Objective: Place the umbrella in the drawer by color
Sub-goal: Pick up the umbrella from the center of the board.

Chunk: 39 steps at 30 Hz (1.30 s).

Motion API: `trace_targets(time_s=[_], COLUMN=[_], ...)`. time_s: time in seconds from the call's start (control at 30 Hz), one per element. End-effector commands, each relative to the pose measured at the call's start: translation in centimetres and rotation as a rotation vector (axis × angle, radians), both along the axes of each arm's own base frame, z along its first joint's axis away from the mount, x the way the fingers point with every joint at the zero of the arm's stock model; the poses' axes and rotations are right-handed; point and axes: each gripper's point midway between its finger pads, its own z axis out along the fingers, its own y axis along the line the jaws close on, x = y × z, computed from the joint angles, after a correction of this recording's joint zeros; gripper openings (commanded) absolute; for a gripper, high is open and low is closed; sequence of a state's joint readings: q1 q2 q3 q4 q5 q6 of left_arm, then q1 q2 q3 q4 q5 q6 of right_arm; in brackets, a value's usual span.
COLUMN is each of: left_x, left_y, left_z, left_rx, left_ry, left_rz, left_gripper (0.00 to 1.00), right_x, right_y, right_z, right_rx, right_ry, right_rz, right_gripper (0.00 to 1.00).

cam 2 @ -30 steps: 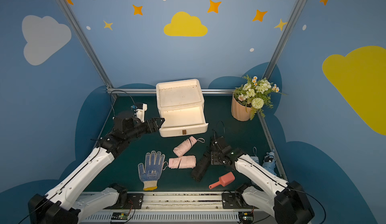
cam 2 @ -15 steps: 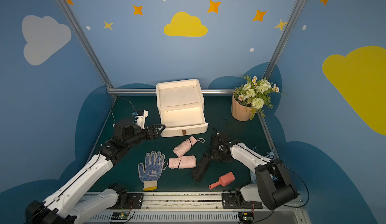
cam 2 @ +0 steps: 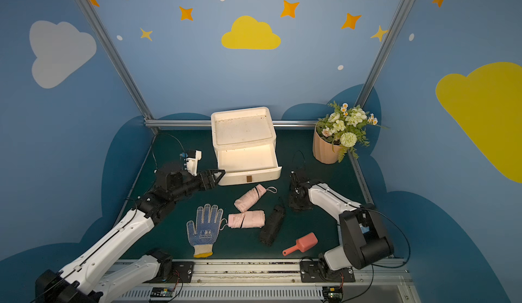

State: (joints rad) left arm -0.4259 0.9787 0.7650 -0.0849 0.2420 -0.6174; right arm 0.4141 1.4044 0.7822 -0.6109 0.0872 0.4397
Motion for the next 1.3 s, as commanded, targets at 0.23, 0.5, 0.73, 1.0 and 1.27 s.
trace_targets(time_s=[0.23, 0.5, 0.73, 1.0, 1.27], left_x=[-1.3, -4.9, -9.7, -11.0, -10.4], left_y=[-3.3, -7.7, -12.3, -15.5, -15.3], left_z=[3.8, 6.6, 7.9, 8.4, 9.6], left_rx=[0.012, 0.076, 0.034, 0.048, 0.002], left_ry=[-0.148, -0.367, -0.475, -0.520, -0.574], left_rz=[-0.149, -0.401, -0.667, -0.734, -0.660], left_gripper=[0.82, 0.83, 0.84, 0.84, 0.77], right_x=[0.7, -4.9, -8.6, -11.1, -12.0], right_y=[-1.6, 5.6, 9.6, 13.4, 14.6], right_z=[17.4, 26.6, 27.2, 26.8, 26.0], right_rx=[0.097, 0.477, 0.582, 0.647, 0.658], right_ry=[-0.627, -1.004, -0.975, -0.905, -0.888], right_rz=[0.041, 0.554, 0.897, 1.121, 1.182], right_gripper=[0.21, 0.13, 0.07, 0.07, 0.07])
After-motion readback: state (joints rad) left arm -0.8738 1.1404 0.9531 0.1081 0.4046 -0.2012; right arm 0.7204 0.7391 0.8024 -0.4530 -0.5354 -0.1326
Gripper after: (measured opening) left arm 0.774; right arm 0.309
